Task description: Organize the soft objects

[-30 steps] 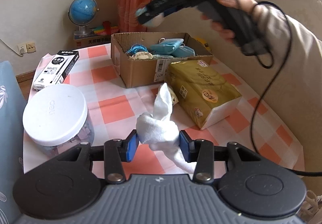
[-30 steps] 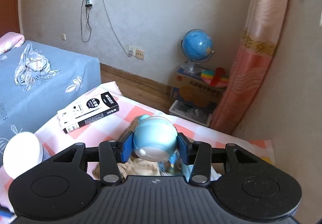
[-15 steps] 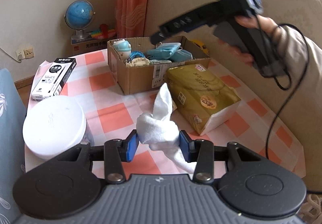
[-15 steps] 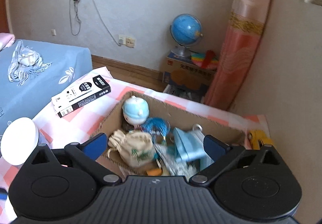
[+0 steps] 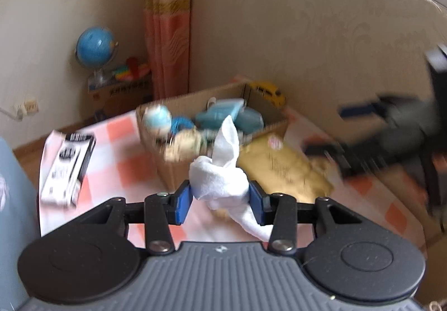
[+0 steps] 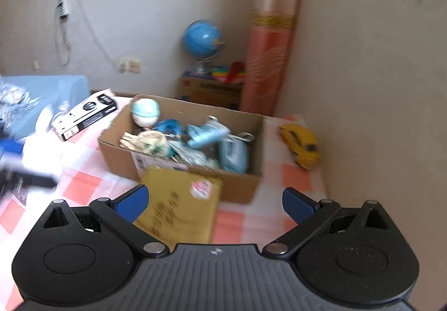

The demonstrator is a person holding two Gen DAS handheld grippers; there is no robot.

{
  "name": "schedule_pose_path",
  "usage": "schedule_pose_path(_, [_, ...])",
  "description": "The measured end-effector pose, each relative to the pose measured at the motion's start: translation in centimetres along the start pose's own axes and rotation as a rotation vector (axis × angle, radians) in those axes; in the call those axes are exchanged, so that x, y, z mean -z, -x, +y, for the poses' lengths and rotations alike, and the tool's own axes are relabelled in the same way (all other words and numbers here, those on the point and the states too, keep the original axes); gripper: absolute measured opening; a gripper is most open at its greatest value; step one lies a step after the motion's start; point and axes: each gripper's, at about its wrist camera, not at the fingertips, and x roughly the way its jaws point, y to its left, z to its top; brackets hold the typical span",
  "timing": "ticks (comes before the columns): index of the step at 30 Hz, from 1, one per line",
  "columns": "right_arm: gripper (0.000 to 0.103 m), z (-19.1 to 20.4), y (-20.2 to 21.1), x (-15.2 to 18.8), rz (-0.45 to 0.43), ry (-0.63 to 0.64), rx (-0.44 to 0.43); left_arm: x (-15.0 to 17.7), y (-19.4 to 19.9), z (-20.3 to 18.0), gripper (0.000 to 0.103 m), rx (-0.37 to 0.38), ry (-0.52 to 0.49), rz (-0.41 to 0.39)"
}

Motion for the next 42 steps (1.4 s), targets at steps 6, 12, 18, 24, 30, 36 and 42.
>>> schedule_pose_path(6, [0.103, -1.5, 2.9, 2.9, -0.046, -0.107, 0.028, -5.1, -3.4, 0.5, 0.043, 0.005, -0.014, -0.027])
schedule_pose_path(12, [0.103, -3.1, 3.9, 4.3, -0.062, -0.178, 0.044, -8.3, -8.0, 0.8, 0.043, -0.023, -0.016, -0.003])
schedule_pose_path(18, [0.103, -4.3, 4.3, 5.0, -0.071, -0.219, 0.051, -9.7, -11.3, 0.6, 0.078, -0.128, -0.034, 0.001])
schedule_pose_path(24, [0.103, -4.6, 4.8, 5.9, -0.065, -0.218, 0.052, -8.9, -10.6, 0.6, 0.084, -0.135, -0.001, -0.001])
schedule_pose_path(30, [0.103, -4.6, 5.8, 7.0, -0.076, -0.215, 0.060, -6.9, -7.2, -0.7, 0.090, -0.150, 0.002, -0.026])
schedule_pose_path(36, [0.103, -4.8, 6.5, 9.0, -0.063, -0.217, 0.060, -3.5, -3.7, -2.2, 0.091, -0.158, 0.033, -0.049])
schedule_pose_path(42, [0.103, -4.9, 5.8, 11.1, -0.019, -0.203, 0.073, 0.3, -1.9, -3.4, 0.091, -0.166, 0.054, -0.045])
